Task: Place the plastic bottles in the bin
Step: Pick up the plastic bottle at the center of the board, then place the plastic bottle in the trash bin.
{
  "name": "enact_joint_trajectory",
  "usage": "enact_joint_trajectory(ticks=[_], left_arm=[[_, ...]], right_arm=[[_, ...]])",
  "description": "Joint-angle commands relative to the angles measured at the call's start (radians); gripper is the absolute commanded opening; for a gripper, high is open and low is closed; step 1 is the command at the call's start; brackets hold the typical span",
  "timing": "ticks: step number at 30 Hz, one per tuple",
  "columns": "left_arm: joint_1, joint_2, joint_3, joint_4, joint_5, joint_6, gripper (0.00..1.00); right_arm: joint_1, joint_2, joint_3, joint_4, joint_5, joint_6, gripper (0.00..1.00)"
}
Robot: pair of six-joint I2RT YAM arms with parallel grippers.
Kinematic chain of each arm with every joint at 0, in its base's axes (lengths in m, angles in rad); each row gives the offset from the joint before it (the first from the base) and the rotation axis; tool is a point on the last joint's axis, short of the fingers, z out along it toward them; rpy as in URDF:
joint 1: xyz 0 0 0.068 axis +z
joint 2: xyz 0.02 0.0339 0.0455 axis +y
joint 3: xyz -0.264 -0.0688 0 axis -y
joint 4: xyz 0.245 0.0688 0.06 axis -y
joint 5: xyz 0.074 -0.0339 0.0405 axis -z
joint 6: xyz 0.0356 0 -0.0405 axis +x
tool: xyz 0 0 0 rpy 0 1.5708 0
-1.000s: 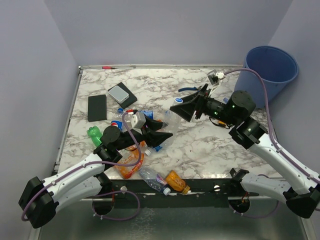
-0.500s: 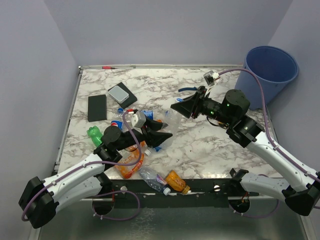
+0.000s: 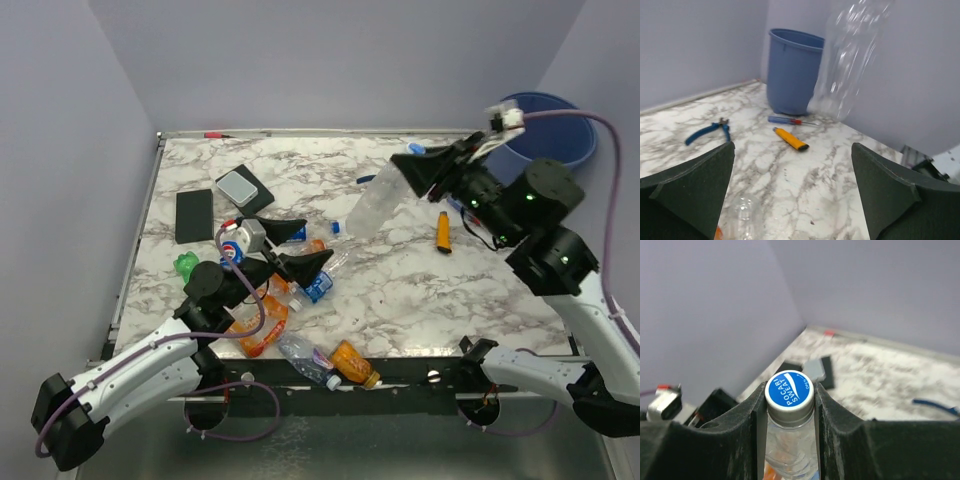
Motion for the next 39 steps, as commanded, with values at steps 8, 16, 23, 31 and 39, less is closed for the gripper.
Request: enact_joint_trajectory(ticks=[8,16,23,31,39], left_arm=[[0.001,-0.088,-0.014,-0.081,-0.376,0.079,0.99],[0.002,-0.098,0.008,-0.145,-0.507,0.102,0.99],[0.003,-0.118,0.016,-0.198,-0.679,0.101,0.99],[0.002,-0.123,0.020,-0.205,-0.662,0.089,0.99],[0.002,-0.117,0.020,-0.211,-0.650,0.086,0.99]], right_arm=[[-0.001,0.101,0.291,0.245,0.822,-0.601,0.00],[-0.308,0.353,0.458,0.474,0.876,-0.676,0.00],[-0.631,0.450,0.379,0.615,0.819,-0.412,0.00],[-0.734,0.585,0.399,0.450,0.767,-0.368,0.00],[-0.815,0.584,0.245,0.317,0.543,-0.114,0.14]])
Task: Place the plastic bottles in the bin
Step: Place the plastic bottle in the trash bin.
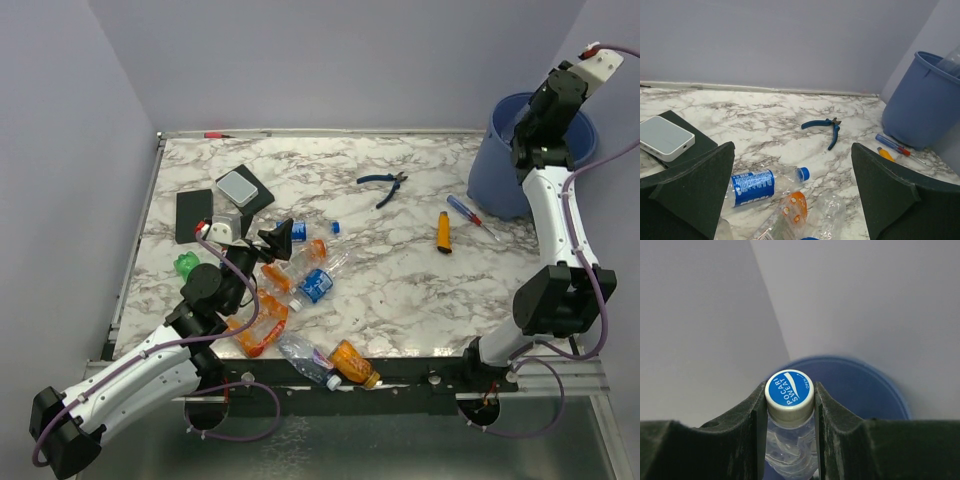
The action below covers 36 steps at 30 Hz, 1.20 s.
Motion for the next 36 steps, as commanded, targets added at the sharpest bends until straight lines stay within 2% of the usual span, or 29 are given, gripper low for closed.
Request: enact_joint_trajectory(ticks=[1,15,17,19,23,26,31,36], left_arm=[[0.001,-0.001,0.028,-0.020,-0.007,0.001,0.99],[0.001,0.019,0.031,-0.022,0.018,0.000,0.99],[0.002,0.023,0.032,-0.022,0.021,0.000,0.99],[0.001,0.024,0.032,-0.022,0.024,-0.001,0.99],[0.002,0.024,0.032,-0.022,0.025,0.002,0.99],[0.002,0.025,0.032,-0.023,0.026,0.004,0.99],[0.001,0.037,0.033,-0.022,0.029,0.002,0.99],[0.002,0.049,0.035,-0.030,0.001,0.012,0.99]], right_arm=[[-0.032,0.002,-0.060,-0.083,-0.177,0.159,0.16],[-0.033,0.003,-0.178,-0.138,-0.178,0.095,0.16],[-0.034,0.004,-0.184,-0.153,-0.188,0.093,0.21],[-0.033,0.004,-0.188,-0.159,-0.197,0.095,0.31],[-0.034,0.001,-0.185,-0.165,-0.199,0.110,0.62],[-0.034,-0.005,-0.163,-0.172,-0.184,0.123,0.76],[-0.034,-0.042,-0.069,-0.193,-0.202,0.181,0.85],[-0.012,-0.166,-0.044,-0.157,-0.355,0.338,0.95]])
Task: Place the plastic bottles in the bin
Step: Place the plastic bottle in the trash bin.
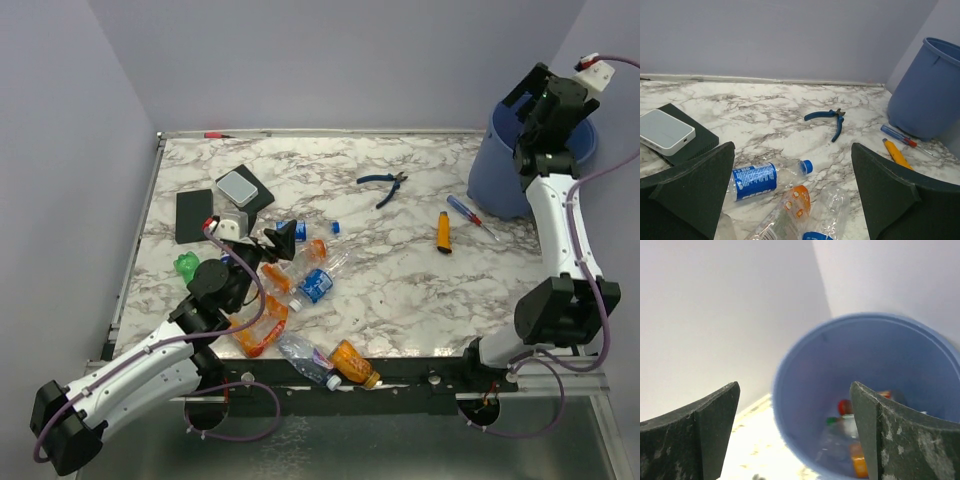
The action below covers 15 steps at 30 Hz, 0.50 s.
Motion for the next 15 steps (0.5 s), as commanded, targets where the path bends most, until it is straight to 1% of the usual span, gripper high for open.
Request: enact_joint_trajectory(ticks=[1,5,7,11,13,15], left_arm=[[0.001,0.007,0.024,-0.020,-0.014,0.014,0.99],[0.001,0.015,0.024,-0.027,-0.063,0.017,0.99],[0.002,0.027,0.030,-0.041,-0.076,0.017,0.99],[0.000,0.109,0.091,-0.139,-0.068,0.015,0.99],[-0.001,0.160,0.133,-0.205,-0.031,0.024,0.99],[-0.010,0.217,0.194,-0.276,0.085,0.056,0.99]], right_arm=[[0.034,-0.168,0.028,0.041,-0.159,0.163,0.95],[0.125,-0.338,-0.117,0.080,-0.296,0.249,0.95],[0.197,-0.421,-0.206,0.080,-0.367,0.291,0.94],[0.400,-0.552,-0.418,0.072,-0.455,0.312,0.92],[0.497,-0.592,-0.519,0.044,-0.461,0.325,0.91],[0.557,-0.631,-0.662,0.046,-0.494,0.354,0.91]])
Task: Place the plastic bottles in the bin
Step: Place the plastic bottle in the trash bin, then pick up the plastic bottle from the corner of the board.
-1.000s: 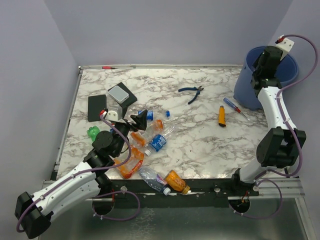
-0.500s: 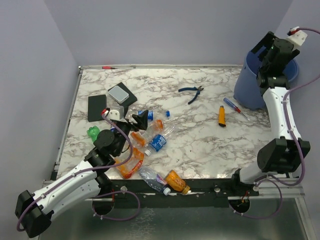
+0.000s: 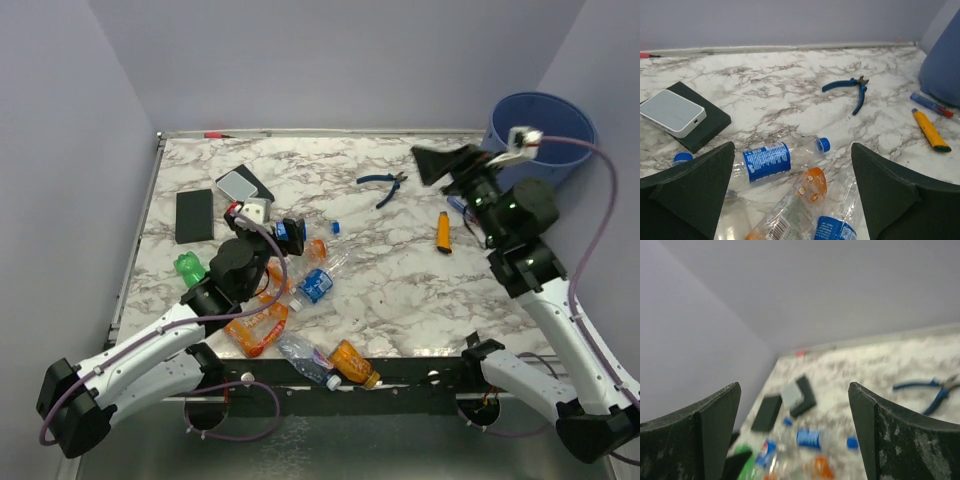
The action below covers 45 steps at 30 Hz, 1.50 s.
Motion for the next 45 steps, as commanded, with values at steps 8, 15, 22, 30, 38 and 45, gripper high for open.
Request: enact_joint_trajectory(ticks=[8,15,22,30,38,45], left_arm=[[-0.141,0.193,0.164,-0.336,0.218,0.062,0.99],[-0.224,0.318,0.284,-0.550,0.408,0.171,0.99],[-0.362,0.347,0.306,-0.580,0.514,0.050,0.99],[-0.516,0.121,0.223,-0.654,0.611,0.186,0.99],[-0.622,0.401,0.302,-0.726,0.551,0.453,0.99],[-0.647,0.520,0.309,-0.737,0.498,0.593,0.96]], right_arm=[[0.139,-0.230,-0.663,-0.046,-0.165,0.165,0.91],[0.139,-0.338,-0.844,-0.071,-0.233,0.240,0.90],[0.138,-0.419,-0.873,-0.162,-0.218,0.260,0.90],[0.138,-0.488,-0.819,-0.251,-0.175,0.228,0.91],[0.138,-0.502,-0.712,-0.308,-0.157,0.219,0.91],[0.137,-0.601,-0.647,-0.433,-0.074,0.196,0.91]])
